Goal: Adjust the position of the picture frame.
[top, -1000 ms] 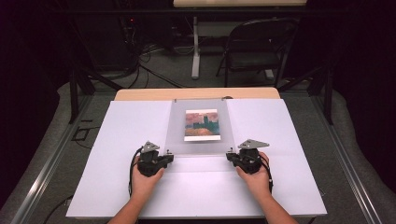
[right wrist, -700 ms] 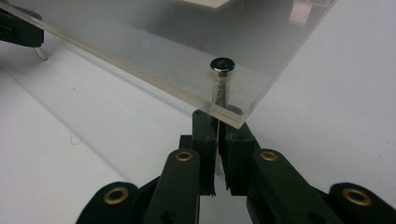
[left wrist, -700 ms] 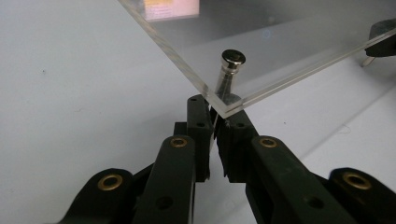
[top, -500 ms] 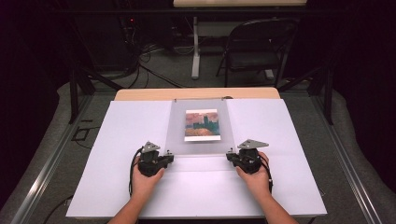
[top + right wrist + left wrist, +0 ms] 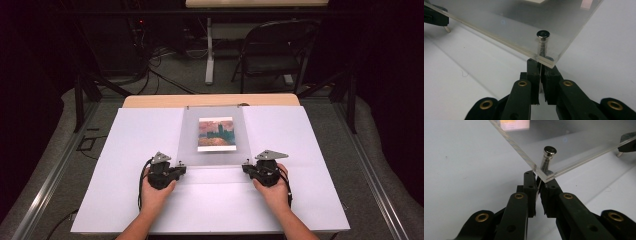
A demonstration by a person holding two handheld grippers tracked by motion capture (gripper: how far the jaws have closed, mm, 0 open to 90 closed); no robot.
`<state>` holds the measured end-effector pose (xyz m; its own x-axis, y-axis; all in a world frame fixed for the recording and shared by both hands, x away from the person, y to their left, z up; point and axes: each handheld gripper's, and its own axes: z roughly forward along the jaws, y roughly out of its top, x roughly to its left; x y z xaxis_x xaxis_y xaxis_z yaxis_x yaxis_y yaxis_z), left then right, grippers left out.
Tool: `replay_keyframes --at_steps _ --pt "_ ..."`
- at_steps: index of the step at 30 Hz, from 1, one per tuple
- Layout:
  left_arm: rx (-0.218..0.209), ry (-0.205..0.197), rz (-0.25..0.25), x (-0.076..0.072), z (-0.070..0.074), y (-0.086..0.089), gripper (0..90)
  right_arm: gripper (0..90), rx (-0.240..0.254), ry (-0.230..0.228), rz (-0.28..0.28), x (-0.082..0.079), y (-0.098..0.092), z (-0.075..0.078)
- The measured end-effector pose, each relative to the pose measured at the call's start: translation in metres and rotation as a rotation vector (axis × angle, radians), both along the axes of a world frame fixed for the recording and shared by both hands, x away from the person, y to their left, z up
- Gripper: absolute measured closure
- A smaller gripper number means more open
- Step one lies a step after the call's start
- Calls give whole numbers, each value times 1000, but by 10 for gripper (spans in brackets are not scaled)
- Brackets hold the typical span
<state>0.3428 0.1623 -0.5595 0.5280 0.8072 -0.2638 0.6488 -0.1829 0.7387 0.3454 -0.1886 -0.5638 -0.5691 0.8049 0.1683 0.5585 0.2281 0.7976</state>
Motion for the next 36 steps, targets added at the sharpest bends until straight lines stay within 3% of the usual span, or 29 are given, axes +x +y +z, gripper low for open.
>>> replay_keyframes --at_steps 4,5,8,10,17,22,31,36 --pt "10 -10 6 -1 0 0 802 841 11 4 -1 0 -1 0" --pt "7 -29 12 -2 1 -1 757 770 8 15 -8 0 -1 -1" --pt "15 -33 15 -2 1 -1 705 714 -5 9 -9 -2 0 0" --pt "16 -36 18 -3 1 -2 615 622 -13 -17 -17 -4 2 2" --pt "1 -42 5 -7 2 -3 453 472 -30 -38 -8 -8 2 3" --pt "1 -35 -11 -11 3 -2 411 421 -33 -25 -12 -11 -1 5" --pt "-26 -34 -29 -18 8 1 404 415 -25 -23 0 -16 -2 9" --pt "-31 -18 -29 -23 10 1 400 422 -47 -20 3 -23 -4 15"
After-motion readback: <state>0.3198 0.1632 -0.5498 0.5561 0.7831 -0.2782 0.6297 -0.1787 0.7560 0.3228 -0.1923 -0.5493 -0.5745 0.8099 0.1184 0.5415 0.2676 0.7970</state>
